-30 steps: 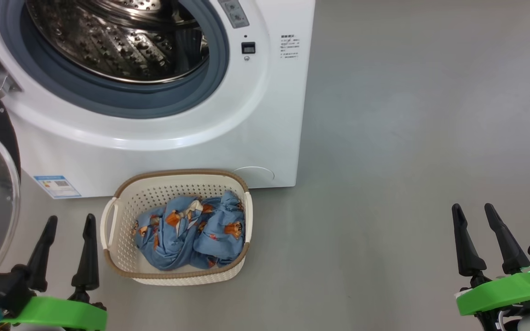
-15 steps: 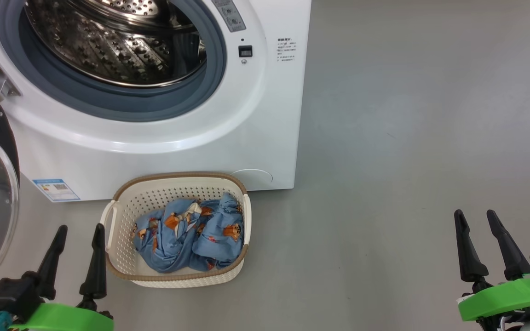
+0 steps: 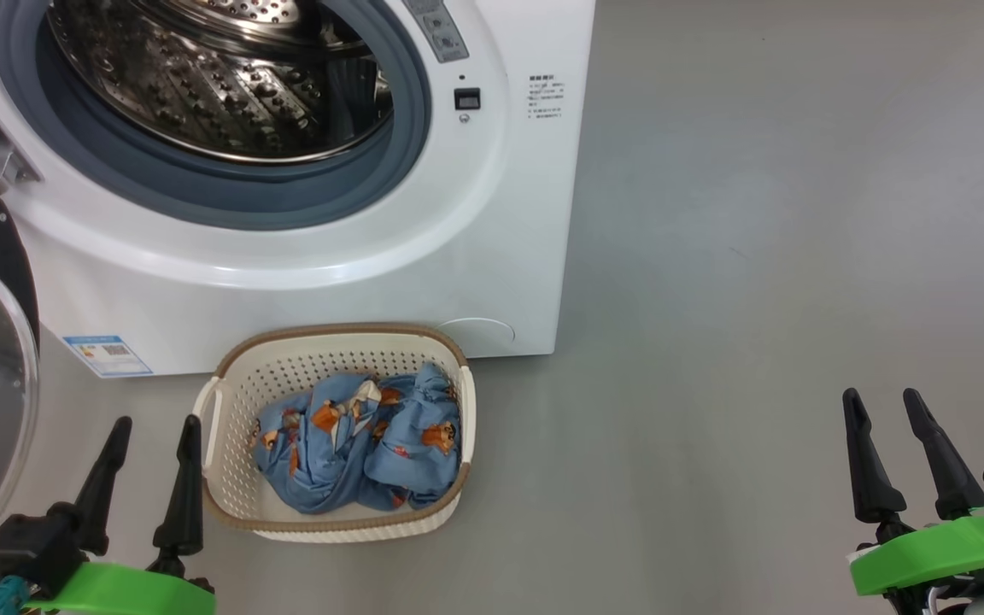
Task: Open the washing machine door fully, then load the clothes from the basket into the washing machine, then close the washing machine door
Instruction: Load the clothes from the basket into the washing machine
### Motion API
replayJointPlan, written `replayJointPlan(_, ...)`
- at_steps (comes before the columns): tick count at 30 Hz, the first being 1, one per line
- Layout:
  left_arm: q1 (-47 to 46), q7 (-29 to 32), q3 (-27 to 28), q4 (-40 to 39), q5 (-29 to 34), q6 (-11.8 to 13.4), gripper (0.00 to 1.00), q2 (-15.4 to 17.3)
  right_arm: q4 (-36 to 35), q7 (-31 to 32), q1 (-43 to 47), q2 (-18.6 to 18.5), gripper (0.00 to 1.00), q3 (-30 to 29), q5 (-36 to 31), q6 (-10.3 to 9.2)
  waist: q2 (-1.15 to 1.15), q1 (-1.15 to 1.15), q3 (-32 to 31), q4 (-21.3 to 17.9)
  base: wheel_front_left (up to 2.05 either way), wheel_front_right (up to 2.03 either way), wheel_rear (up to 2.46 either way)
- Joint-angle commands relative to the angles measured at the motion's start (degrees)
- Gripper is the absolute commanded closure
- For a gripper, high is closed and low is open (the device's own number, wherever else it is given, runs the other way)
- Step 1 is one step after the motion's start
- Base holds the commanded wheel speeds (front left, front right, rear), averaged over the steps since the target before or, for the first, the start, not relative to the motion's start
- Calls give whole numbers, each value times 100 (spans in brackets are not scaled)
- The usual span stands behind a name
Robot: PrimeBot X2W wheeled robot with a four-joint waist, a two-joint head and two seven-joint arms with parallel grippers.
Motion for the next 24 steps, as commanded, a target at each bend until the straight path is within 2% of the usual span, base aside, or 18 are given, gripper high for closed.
replayJointPlan(1, -195, -33, 175, -136, 35, 10, 0, 190, -139, -52, -101, -65, 0, 129, 50, 33, 0, 0, 5, 0, 75, -135, 60)
replayJointPlan(13, -247, -33, 185, -115, 93, 10, 0, 157, -143, -52, -122, -35, 0, 123, 55, 33, 0, 0, 44, 41, 77, -131, 53)
replayJointPlan(24, -305, -33, 216, -38, 55, 10, 0, 34, -141, -52, -208, -17, 0, 143, 54, 33, 0, 0, 158, 75, 15, -15, 1)
